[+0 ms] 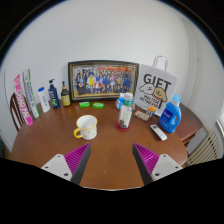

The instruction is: Pour water

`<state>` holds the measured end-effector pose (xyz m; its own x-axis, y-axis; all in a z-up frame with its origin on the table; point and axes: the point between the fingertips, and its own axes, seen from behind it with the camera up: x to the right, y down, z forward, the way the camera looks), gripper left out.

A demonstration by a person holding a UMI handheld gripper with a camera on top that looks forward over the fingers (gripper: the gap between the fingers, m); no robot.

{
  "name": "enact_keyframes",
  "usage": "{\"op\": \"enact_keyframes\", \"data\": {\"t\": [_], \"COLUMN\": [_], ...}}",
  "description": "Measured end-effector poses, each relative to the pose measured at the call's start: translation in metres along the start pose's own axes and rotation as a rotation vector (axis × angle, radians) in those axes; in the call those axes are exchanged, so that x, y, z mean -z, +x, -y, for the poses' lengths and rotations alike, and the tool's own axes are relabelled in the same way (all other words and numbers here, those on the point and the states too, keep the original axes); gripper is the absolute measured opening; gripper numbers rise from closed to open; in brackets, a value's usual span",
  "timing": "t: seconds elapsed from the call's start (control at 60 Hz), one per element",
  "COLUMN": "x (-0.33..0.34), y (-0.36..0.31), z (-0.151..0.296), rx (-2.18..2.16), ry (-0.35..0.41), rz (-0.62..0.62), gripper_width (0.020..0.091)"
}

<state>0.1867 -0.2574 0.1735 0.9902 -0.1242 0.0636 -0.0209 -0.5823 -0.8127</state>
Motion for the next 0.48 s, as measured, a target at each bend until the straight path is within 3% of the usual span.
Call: {"op": "enact_keyframes", "data": {"t": [0.333,0.483], "x": [0.077,0.087], "y": [-0.033,-0.044], "z": [-0.001,-0.009], "rx": [0.045,0.050], "ry": [0.058,0.035], "rz": [0.005,0.027], "gripper_width": [0.0854,0.0854]}}
